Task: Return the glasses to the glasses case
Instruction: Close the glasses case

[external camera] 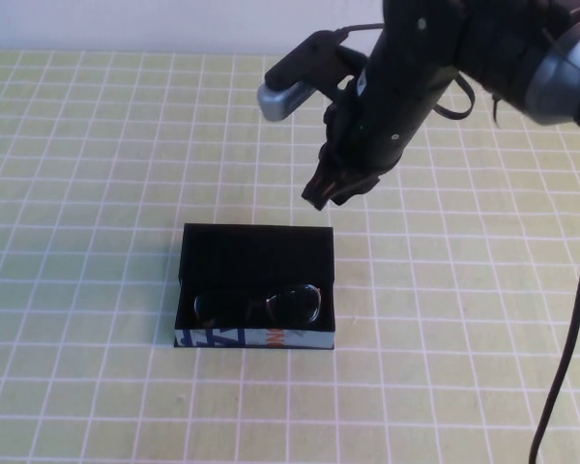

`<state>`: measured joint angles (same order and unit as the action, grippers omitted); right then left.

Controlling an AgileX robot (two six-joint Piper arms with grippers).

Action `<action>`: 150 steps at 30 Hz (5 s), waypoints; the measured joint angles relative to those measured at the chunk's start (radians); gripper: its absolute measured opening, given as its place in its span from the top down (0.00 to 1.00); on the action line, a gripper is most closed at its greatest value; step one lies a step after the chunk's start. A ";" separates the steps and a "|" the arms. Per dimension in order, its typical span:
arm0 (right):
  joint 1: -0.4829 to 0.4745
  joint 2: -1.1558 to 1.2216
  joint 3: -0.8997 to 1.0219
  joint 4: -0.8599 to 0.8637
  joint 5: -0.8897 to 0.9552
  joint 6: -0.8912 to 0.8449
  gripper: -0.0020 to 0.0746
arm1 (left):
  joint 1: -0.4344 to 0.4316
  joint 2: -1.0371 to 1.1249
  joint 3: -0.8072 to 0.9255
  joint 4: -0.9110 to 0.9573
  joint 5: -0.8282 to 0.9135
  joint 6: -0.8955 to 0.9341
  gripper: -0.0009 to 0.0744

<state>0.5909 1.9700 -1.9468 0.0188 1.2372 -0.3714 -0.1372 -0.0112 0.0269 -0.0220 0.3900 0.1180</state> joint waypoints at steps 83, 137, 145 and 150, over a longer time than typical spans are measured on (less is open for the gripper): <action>-0.161 0.393 -0.302 0.386 -0.075 0.088 0.99 | -0.130 1.681 -0.572 -1.688 0.243 1.506 0.99; -0.137 0.378 -0.223 0.538 -0.012 0.100 0.99 | -0.130 1.720 -0.575 -1.690 0.251 1.516 0.99; -0.137 0.297 -0.113 0.552 -0.012 0.065 0.99 | -0.130 1.720 -0.575 -1.690 0.251 1.516 0.99; -0.137 0.286 -0.103 0.528 -0.024 0.052 0.99 | -0.130 1.720 -0.575 -1.690 0.251 1.516 0.99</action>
<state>0.4538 2.2561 -2.0496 0.5465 1.2130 -0.3190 -0.2669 1.7092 -0.5482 -1.7120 0.6409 1.6339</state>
